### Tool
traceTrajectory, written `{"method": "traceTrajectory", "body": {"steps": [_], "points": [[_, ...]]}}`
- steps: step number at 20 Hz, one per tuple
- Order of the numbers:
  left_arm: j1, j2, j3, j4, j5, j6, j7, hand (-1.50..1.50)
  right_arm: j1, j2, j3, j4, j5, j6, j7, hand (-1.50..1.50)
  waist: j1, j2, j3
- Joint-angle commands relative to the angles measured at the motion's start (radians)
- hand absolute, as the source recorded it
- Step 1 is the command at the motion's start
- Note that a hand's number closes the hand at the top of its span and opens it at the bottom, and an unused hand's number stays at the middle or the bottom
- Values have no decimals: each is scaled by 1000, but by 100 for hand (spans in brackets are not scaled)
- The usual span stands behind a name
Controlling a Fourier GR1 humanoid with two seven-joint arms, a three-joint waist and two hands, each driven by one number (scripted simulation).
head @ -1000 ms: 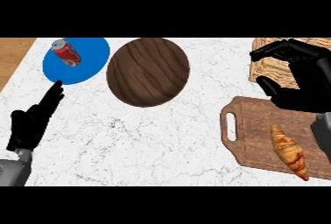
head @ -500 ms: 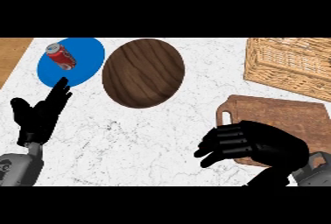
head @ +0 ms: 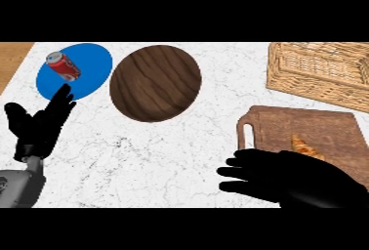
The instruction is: Pick the croissant from the cutting board and place it in the basket
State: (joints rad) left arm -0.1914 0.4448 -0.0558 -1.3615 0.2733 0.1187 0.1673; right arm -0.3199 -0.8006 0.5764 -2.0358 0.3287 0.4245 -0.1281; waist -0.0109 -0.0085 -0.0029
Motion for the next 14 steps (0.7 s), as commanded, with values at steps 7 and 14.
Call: {"method": "traceTrajectory", "body": {"steps": [7, 14], "points": [[-48, 0, 11, 13, -2, -11, 39, 0, -296, -66, -124, -130, 26, 312, 478, -150, 10, 5, -1], [30, -23, 12, 19, -33, -20, -54, 0, -416, -128, -210, 16, -238, 634, 516, -150, 14, 6, 0]]}}
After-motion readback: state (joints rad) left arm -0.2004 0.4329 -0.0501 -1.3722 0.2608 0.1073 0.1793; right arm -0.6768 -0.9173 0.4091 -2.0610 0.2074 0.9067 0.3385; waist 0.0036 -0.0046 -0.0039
